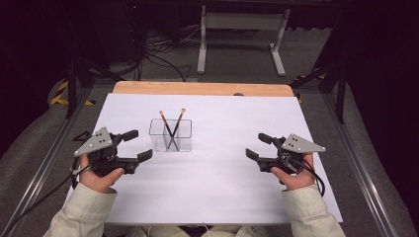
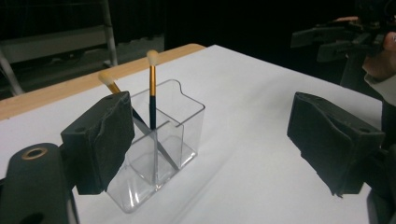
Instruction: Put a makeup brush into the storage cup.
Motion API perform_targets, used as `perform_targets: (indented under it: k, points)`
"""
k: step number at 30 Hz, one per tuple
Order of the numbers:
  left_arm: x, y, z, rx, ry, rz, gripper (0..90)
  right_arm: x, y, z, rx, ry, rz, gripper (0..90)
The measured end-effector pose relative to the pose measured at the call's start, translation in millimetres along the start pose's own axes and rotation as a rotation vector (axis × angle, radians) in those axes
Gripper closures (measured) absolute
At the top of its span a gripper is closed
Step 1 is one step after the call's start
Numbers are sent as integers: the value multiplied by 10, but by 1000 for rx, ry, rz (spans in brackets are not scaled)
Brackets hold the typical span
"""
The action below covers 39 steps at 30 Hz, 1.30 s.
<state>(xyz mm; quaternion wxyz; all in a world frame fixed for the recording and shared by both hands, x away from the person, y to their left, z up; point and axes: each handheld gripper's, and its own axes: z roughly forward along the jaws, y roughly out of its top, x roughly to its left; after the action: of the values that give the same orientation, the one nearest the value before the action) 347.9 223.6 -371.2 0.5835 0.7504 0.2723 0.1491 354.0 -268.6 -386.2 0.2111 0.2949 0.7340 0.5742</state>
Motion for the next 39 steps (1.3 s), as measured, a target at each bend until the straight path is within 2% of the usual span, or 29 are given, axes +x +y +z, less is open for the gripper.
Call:
perform_targets:
  k: [13,19,22,27,36,37,39]
  points:
    - [12,-200,-10,-1,-23,-20,150,-84,-121,-103,32,-21,-1,251]
    - [53,-345,-28,7,-28,-60,151,-83,-197,-91,40,-34,-7,251]
    - [51,-399,-42,12,-24,-53,150,-86,-237,-84,43,-42,-9,251]
    - [74,-501,-50,14,-17,-68,150,-81,-305,-75,54,-42,-12,252]
    - [195,-679,-34,-25,-8,-83,157,-74,-426,-49,61,-67,-16,252]
    - [201,-709,-20,-24,-12,-96,160,-86,-455,-44,66,-69,-14,252]
    - [219,-768,14,-8,-4,-96,159,-92,-479,-35,70,-66,-14,252]
